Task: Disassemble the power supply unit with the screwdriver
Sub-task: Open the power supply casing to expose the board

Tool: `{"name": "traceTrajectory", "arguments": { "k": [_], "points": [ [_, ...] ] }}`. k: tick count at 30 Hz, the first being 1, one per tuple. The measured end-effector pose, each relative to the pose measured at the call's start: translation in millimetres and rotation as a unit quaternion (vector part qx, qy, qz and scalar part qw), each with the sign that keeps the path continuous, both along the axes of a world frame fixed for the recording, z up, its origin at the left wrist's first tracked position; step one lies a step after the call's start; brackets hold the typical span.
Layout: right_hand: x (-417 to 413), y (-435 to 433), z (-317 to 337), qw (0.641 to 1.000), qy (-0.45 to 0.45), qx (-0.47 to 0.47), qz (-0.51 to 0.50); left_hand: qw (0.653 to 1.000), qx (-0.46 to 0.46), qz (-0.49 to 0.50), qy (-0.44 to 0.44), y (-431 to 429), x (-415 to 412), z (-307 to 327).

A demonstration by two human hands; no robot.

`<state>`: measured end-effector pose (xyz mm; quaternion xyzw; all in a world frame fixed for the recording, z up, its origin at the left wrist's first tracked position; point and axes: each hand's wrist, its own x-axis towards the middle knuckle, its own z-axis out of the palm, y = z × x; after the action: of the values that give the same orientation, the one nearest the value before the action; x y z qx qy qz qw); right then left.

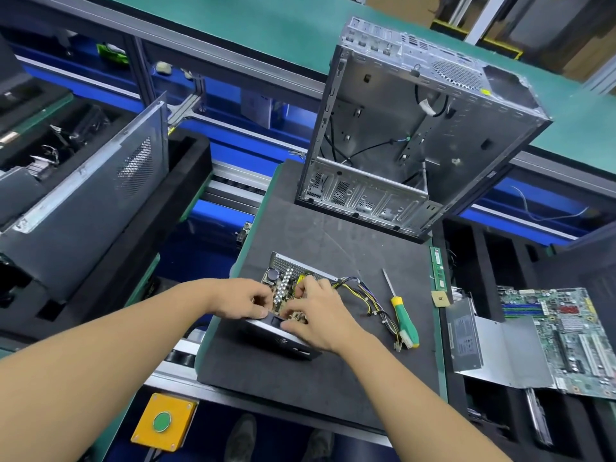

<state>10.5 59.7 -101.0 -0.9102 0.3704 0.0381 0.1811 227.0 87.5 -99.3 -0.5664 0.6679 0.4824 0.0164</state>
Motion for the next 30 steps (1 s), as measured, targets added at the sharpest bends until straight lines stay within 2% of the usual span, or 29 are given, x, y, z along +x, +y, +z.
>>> {"name": "traceTrajectory", "arguments": {
  "k": [2, 6, 9, 11, 16, 21, 25, 30],
  "points": [
    [4, -2, -1, 1.0, 0.02, 0.019, -0.014, 0.999, 0.007, 0.013, 0.031, 0, 7, 0],
    [9, 4, -7, 1.0, 0.029, 0.001, 0.008, 0.997, 0.052, 0.059, -0.014, 2, 14, -3],
    [6, 8, -11, 0.999, 0.012, -0.019, 0.027, 0.994, 0.051, 0.068, -0.063, 0, 13, -3],
    [3, 10, -14, 1.0, -0.006, -0.004, 0.015, 0.996, 0.046, 0.064, -0.044, 2, 16, -1],
    [1, 12, -17, 0.999, -0.022, 0.045, -0.009, 0.994, -0.06, 0.083, 0.027, 26, 24, -5],
    [9, 4, -7, 0.998, 0.013, 0.064, -0.004, 0.982, -0.125, 0.121, 0.079, 45, 21, -5],
    [18, 3, 0, 0.998, 0.015, 0.057, -0.003, 0.974, -0.206, 0.097, 0.01, 49, 18, -4],
    [25, 5, -1, 0.995, 0.016, 0.087, -0.034, 0.962, -0.256, 0.089, -0.036, 61, 12, -7]
  ]
}}
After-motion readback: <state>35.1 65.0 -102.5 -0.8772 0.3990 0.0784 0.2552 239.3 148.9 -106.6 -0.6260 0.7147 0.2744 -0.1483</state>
